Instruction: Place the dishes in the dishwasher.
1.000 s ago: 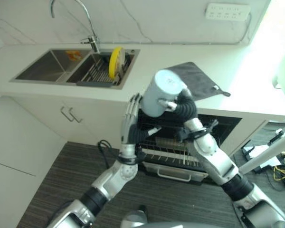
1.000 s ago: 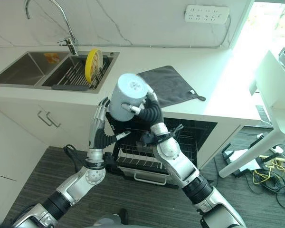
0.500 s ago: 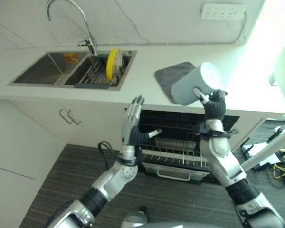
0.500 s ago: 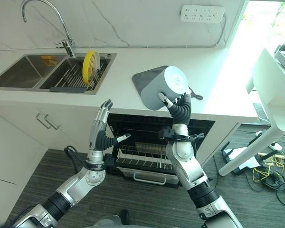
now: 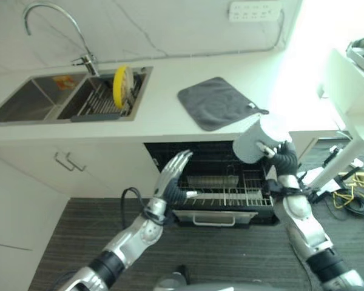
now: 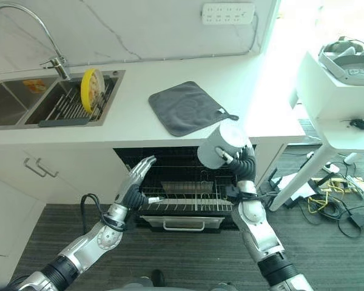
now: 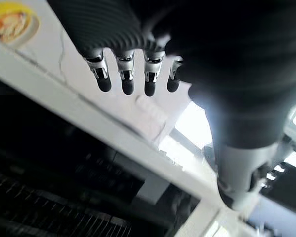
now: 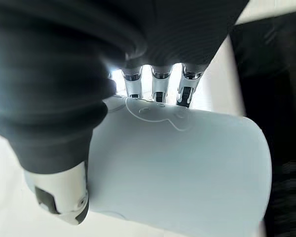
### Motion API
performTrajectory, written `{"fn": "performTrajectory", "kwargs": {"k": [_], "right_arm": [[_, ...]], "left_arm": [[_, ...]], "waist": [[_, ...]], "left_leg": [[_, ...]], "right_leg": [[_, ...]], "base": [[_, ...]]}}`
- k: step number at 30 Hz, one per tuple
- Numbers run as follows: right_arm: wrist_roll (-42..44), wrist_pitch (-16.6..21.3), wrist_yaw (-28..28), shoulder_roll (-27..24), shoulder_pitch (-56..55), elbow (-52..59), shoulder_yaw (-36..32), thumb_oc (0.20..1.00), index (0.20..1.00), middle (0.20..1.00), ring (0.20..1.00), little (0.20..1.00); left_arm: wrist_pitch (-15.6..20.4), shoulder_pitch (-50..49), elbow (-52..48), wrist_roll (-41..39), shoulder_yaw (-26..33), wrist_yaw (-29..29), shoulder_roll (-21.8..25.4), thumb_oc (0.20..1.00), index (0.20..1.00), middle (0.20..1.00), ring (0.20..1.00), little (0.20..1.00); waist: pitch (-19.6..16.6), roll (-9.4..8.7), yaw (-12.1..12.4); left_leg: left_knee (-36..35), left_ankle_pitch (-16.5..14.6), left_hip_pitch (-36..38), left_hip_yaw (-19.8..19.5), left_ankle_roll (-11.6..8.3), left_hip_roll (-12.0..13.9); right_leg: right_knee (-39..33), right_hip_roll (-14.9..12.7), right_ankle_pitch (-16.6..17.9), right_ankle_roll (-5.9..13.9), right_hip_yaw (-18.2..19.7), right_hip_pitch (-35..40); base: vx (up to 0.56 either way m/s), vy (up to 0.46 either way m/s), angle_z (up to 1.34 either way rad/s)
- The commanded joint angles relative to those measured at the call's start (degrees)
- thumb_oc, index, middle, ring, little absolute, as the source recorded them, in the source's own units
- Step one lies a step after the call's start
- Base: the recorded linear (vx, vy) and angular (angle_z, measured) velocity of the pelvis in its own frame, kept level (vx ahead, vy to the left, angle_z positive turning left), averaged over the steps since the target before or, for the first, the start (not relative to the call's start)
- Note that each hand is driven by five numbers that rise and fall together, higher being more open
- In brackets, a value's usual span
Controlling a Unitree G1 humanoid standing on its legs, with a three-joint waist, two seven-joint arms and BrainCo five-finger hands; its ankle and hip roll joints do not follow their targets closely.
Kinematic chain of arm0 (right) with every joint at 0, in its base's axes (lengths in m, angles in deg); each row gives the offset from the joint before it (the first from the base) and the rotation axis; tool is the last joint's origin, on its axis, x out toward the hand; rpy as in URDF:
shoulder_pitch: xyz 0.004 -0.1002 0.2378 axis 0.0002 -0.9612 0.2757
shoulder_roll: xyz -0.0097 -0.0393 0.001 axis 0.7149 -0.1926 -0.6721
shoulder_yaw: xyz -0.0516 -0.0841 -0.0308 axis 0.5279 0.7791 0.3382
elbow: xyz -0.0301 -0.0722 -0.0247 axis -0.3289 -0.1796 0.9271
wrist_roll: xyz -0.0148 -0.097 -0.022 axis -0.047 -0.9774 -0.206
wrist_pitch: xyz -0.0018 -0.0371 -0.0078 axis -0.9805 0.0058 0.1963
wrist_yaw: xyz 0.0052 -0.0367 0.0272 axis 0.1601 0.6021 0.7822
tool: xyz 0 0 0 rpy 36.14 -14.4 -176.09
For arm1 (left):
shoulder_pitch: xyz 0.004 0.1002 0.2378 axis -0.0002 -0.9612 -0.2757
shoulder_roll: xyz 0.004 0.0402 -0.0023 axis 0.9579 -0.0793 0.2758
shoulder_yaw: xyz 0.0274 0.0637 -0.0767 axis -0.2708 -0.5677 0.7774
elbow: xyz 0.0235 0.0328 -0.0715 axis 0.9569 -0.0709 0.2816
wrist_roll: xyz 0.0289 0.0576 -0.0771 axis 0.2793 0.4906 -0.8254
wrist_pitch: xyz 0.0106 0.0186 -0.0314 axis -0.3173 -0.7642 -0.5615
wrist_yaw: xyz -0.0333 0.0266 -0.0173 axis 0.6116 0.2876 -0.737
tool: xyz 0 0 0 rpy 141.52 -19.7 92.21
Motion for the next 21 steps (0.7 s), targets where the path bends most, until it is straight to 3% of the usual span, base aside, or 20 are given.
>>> {"fn": "performTrajectory", "kwargs": {"k": [1, 6, 21], "right_arm": [[0.67, 1.75, 7.35, -0.19, 3.63, 2.45, -2.78, 0.2, 0.2, 0.2, 0.2, 0.2], [1.52, -0.12, 12.2, -2.88, 4.37, -0.82, -3.79, 0.2, 0.2, 0.2, 0.2, 0.2], [-2.32, -2.55, 11.64, -8.34, 19.19, -12.57, -2.19, 0.2, 0.2, 0.2, 0.2, 0.2]], "left_arm": [[3.14, 1.6, -1.0, 0.0, 2.11, -5.18, 2.54, 1.0, 1.0, 1.0, 1.0, 1.0], [2.93, 2.56, -0.11, -0.76, 1.29, -13.22, 6.04, 1.0, 1.0, 1.0, 1.0, 1.0], [2.74, 10.05, -0.74, 1.74, -2.04, -11.28, 13.09, 1.0, 1.0, 1.0, 1.0, 1.0]], "waist": [[1.5, -1.99, 0.5], [2.85, -1.4, 0.09], [10.27, 0.43, 2.53]], "left_leg": [[10.86, -10.46, -0.31, 4.73, 0.98, 2.65], [11.85, -10.06, -2.92, 3.87, 0.77, 2.89], [17.56, -9.76, -13.61, 0.24, 2.2, 1.15]], "right_leg": [[5.49, -1.06, -3.92, -1.3, -1.13, -2.53], [8.07, -1.44, -4.78, -1.02, -0.78, -5.62], [15.38, -4.82, -4.17, -1.03, -0.05, -15.97]], "base": [[0.02, 0.02, -0.15], [-0.02, 0.012, -0.06], [-0.08, -0.018, 0.08]]}}
